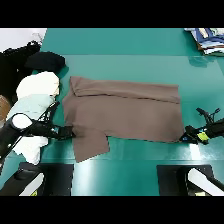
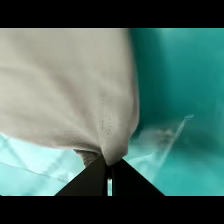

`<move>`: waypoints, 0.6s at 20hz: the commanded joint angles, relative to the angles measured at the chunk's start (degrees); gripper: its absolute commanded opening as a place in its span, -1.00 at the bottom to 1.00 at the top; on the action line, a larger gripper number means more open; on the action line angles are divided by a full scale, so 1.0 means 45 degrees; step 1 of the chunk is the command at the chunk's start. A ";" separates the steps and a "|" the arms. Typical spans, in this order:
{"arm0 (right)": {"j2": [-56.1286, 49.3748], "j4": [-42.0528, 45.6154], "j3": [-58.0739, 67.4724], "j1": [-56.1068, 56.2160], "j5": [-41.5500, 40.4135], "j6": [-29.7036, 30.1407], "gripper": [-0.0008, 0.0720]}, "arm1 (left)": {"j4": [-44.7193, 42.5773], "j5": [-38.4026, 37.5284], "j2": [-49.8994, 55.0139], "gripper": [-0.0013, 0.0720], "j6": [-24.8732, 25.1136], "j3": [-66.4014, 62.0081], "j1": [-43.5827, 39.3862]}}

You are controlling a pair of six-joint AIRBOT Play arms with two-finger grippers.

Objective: Fold the shirts.

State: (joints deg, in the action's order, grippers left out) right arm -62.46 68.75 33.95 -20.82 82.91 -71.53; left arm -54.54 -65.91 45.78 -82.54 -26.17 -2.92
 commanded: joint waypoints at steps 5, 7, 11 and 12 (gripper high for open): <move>0.3861 0.1617 0.0539 0.0083 0.1292 -0.0971 -0.94 | 0.0826 -0.2516 -0.3191 -0.90 -0.1355 -0.0850 -0.0005; 0.3759 0.1613 0.1535 0.0083 0.1282 -0.1166 -0.94 | 0.0568 -0.1302 -0.2720 -0.90 -0.1180 -0.1821 -0.0005; 0.1535 0.1146 0.3716 0.0879 0.0816 -0.1175 -0.94 | 0.0330 0.0797 -0.0257 -0.90 -0.0029 -0.3400 -0.0005; 0.0850 0.1049 0.4221 0.1277 0.0466 -0.1180 -0.94 | 0.0296 0.1302 0.0529 -0.90 0.0180 -0.3813 -0.0005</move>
State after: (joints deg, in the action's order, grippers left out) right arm -53.25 74.50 47.20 -17.89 87.57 -76.38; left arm -52.58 -66.87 41.74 -84.77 -38.79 -2.96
